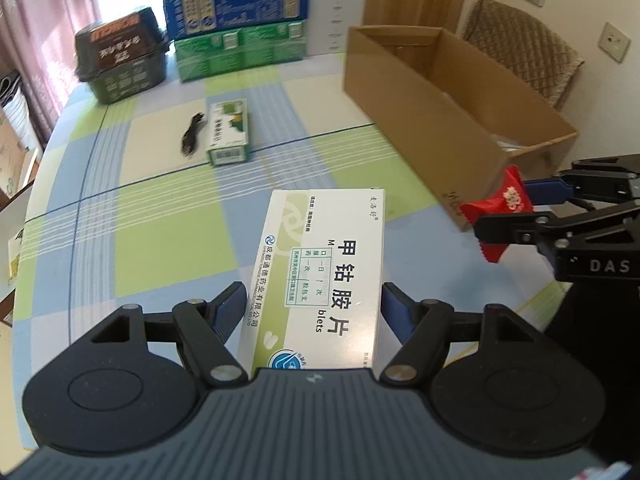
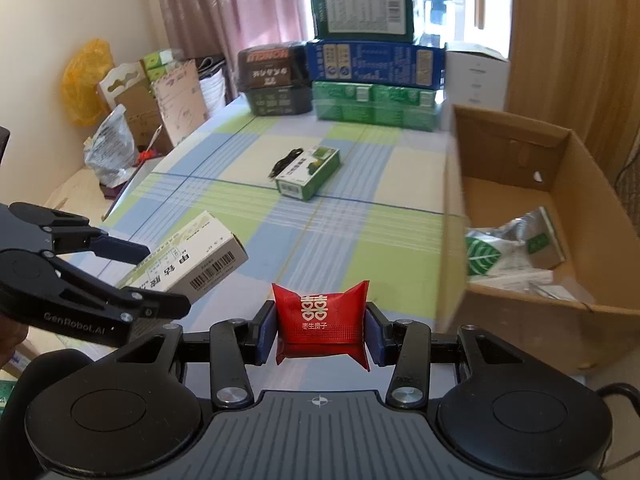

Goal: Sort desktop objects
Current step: 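Lift the medicine box and red candy and carry both toward the cardboard box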

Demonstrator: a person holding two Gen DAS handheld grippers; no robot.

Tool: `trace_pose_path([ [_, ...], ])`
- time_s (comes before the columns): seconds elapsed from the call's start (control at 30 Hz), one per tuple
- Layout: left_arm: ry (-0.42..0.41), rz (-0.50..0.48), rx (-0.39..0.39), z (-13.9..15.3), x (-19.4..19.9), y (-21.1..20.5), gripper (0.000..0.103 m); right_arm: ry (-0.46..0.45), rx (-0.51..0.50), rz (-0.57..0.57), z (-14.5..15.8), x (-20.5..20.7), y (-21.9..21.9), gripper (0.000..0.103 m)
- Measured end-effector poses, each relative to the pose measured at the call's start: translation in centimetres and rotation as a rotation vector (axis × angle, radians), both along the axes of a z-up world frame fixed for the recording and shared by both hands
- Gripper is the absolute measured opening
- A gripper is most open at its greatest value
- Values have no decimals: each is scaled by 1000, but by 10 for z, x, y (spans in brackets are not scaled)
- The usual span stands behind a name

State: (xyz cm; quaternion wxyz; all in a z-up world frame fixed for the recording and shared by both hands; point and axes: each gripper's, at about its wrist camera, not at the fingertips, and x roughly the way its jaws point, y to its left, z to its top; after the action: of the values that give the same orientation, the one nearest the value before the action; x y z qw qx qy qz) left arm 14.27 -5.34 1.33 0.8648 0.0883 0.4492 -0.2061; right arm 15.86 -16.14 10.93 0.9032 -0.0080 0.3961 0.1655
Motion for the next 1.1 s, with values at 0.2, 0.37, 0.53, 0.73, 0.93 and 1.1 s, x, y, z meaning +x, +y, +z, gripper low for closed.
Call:
trace_pose_path([
  [0.2,-23,-40,-20,8,-15,-29,69,-22,7,-67,11,-14,-30,43],
  [0.37,-39,-83,-33,16,-23,-57,69,-34,9,-130,19,-25,-58,43],
  [0.53,-48,-116,-54,23,-27,-83,69,-41,4,-194,26,-34,-84,43],
  [0.73,-50,-154,-70,28,-31,-111,69,-53,9,-249,30,-41,-110,43],
  [0.93,-53,-174,-89,33,-27,-133,69,-62,11,-286,31,-42,-132,43],
  [1.1,-61,-194,-96,38,-23,-151,69,-73,18,-310,34,-39,-146,43],
])
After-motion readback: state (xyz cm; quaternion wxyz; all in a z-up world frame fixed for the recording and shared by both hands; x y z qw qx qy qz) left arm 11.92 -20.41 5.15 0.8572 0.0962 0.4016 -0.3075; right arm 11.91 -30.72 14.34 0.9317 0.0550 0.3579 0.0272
